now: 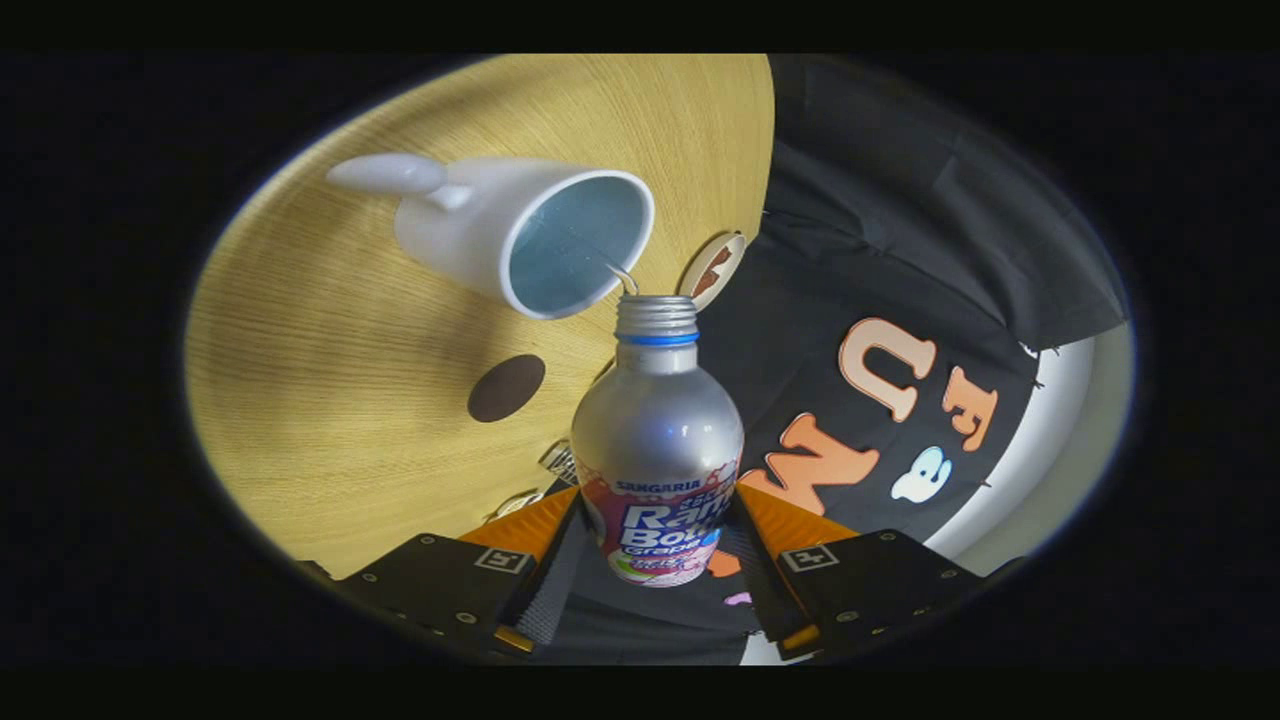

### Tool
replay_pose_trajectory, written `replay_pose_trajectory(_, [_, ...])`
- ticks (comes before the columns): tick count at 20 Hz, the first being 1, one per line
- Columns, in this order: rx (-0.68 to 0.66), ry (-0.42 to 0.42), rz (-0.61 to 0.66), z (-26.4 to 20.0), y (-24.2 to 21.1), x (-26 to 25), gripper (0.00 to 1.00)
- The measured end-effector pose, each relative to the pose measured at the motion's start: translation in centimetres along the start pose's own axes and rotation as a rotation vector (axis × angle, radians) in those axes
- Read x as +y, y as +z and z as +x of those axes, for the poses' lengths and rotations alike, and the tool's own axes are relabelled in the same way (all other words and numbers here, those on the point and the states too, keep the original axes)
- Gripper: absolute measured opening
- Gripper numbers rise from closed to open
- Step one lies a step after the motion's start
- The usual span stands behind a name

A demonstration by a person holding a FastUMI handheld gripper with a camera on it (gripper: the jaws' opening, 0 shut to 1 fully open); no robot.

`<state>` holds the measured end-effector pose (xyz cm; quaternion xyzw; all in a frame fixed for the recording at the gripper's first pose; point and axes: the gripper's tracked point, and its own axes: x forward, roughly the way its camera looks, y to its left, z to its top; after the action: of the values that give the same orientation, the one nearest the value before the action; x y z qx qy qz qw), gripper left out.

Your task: Take the bottle from table, then pour the juice into the cup, finally place the bottle on the coaster

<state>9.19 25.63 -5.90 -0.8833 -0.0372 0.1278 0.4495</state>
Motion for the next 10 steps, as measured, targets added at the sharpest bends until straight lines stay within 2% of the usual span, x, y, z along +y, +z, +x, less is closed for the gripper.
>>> replay_pose_trajectory(10, [-0.007, 0.002, -0.055, -0.22, 0.79, -0.42, 0.75])
